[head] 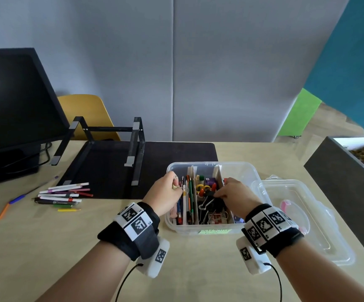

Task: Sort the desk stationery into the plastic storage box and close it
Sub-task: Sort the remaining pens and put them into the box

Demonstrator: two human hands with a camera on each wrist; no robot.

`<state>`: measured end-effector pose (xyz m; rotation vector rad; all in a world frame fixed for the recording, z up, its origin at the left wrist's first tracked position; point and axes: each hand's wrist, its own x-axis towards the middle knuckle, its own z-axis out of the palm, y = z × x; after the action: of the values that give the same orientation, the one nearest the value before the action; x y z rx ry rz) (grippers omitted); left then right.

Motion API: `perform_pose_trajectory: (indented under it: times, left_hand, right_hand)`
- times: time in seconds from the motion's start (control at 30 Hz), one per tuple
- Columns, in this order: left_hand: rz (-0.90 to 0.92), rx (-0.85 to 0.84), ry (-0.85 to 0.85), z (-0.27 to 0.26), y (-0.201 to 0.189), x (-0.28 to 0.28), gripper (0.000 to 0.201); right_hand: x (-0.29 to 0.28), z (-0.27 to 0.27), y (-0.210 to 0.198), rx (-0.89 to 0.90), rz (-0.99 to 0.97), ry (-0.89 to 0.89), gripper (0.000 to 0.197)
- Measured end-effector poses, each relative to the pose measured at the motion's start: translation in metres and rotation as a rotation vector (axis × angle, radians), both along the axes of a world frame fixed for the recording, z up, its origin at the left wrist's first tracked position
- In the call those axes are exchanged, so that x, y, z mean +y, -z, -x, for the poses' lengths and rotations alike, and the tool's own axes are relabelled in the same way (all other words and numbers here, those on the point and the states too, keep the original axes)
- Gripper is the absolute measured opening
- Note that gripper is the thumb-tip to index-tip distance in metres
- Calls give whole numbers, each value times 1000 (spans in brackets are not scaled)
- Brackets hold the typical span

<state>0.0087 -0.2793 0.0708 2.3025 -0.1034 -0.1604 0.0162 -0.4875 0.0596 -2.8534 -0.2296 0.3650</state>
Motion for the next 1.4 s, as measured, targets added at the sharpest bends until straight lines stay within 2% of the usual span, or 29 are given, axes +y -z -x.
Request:
perform_pose_trajectory:
  times: [0.13, 0.27, 0.33, 0.43, 0.57, 0.67, 0.77, 0.83, 0.93, 1.1, 1.27, 1.4]
  left_hand:
    - [-18, 20, 29, -1, -1, -3, 20]
    - [-34, 32, 44, -1, 0, -3, 16]
    - [-30, 36, 38, 0, 0, -2, 16]
    - [26, 65, 30, 1, 1, -3, 18]
    - [45, 95, 64, -1, 1, -7, 23]
    - [36, 101, 105, -3, 1, -14, 25]
    - [30, 89, 139, -6, 0, -24, 23]
    - [69, 93, 153, -7, -2, -31, 20]
    - [115, 106, 198, -7, -4, -38, 16]
    - [0, 117, 240, -8, 6, -44, 21]
    - [-198, 12, 258, -18, 0, -45, 14]
    - [-327, -3, 285, -21, 0, -51, 22]
  right_hand:
    - [2, 1, 0, 35, 83, -58, 36]
    - [1, 4, -5, -18, -20, -26, 20]
    - [1, 7, -7, 2, -44, -65, 16]
    - [2, 15, -8, 87, -71, -161, 19]
    - [2, 23, -4, 79, -93, -195, 22]
    - [-1, 23, -6, 73, -175, -136, 20]
    - [-5, 20, -6, -46, -257, -19, 15]
    - [-7, 20, -3, -130, -329, 79, 16]
    - [-8, 21, -2, -160, -438, 151, 20]
    - [-7, 20, -2, -112, -440, 120, 24]
    - [-16, 15, 2, -158, -432, 196, 16]
    - [-22, 18, 4, -154, -443, 210, 14]
